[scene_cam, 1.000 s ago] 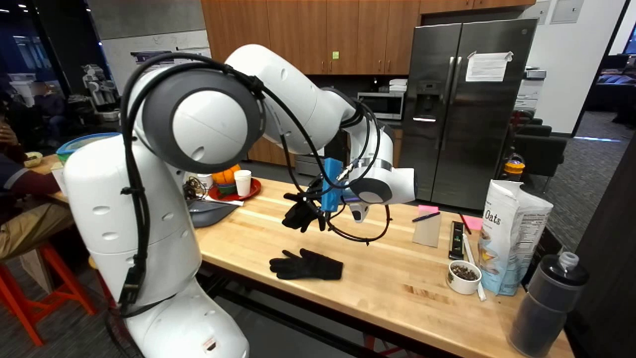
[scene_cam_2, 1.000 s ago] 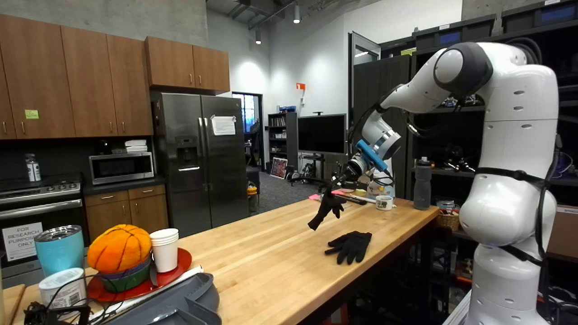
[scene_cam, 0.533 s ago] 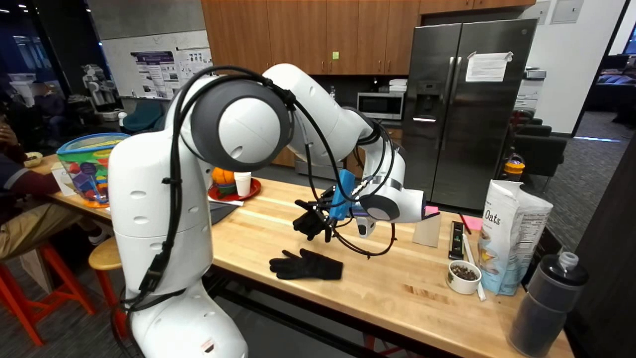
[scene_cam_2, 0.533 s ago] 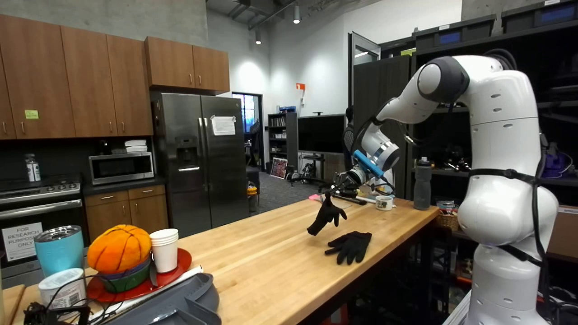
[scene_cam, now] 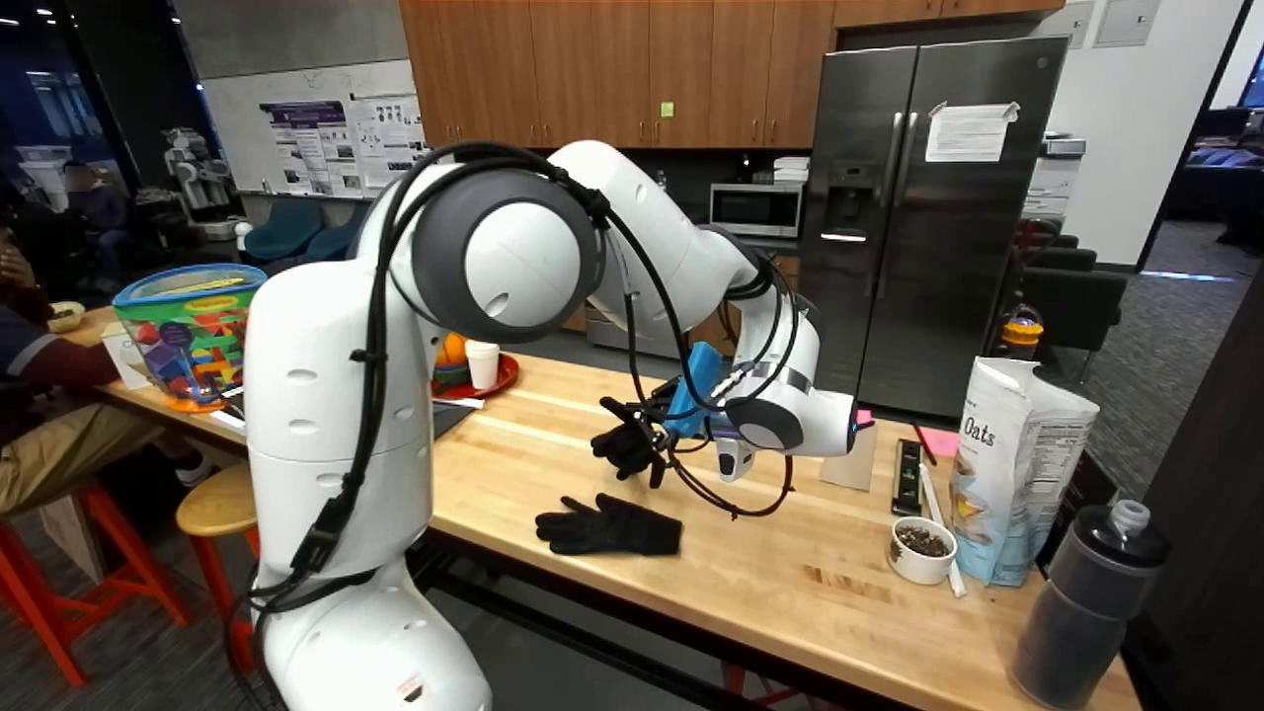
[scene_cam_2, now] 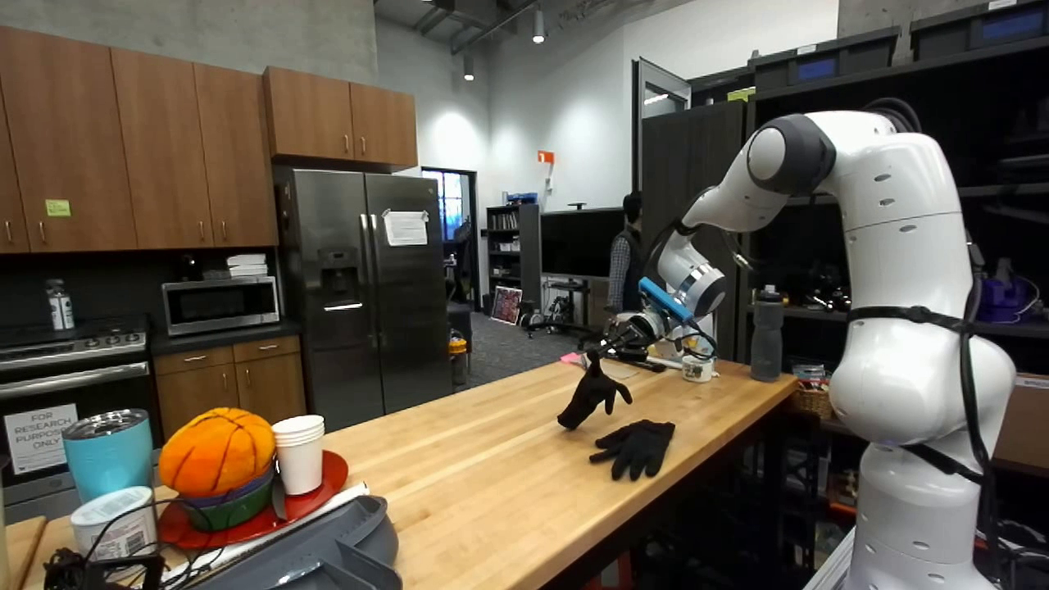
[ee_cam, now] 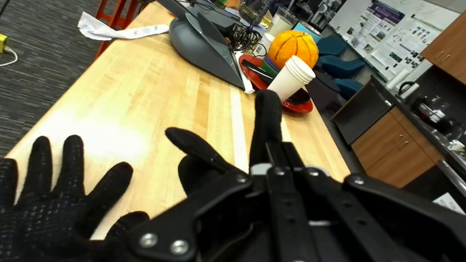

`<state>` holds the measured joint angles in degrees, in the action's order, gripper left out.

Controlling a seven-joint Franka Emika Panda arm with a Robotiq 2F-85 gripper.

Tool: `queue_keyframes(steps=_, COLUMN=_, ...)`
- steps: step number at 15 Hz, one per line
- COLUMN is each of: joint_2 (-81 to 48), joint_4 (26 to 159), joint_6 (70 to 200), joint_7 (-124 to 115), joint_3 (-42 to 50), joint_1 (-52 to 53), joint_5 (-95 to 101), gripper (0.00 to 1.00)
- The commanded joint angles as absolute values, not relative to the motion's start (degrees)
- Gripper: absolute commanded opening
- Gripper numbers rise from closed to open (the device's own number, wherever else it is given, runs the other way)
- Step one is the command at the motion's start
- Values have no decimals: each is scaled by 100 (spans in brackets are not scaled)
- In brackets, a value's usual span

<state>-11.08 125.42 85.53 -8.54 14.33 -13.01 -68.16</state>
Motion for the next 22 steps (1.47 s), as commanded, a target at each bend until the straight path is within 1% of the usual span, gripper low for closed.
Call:
queue_keyframes(steps=1, joint_2=-1185, joint_4=12428, joint_6=8356, joint_7=-1093, joint_3=1527, joint_1=-1467, joint_5=-7084, gripper=1)
queue_keyframes(steps=10, joint_2=-1235, joint_4=12442, joint_6=8085, joint_7=-1192, joint_3=1724, joint_1=-1759, joint_5=-7801, gripper=1)
queue_keyframes(steps=14, joint_2=-1226, joint_4=12366, joint_6=7509, joint_7=-857, joint_3=1685, joint_1=-1797, joint_5=-8135, gripper=1)
queue_keyframes(steps=18, joint_2=-1245, joint_4=12004, joint_6=6589, joint_7=-358, joint_3=1609, joint_1=-1697, joint_5=-7655, gripper=1)
queue_keyframes(steps=22, joint_2=-1276, joint_4=11604, joint_6=6076, joint_7=-54, joint_3=1469, joint_1=-1507, joint_5=-6931, gripper=1)
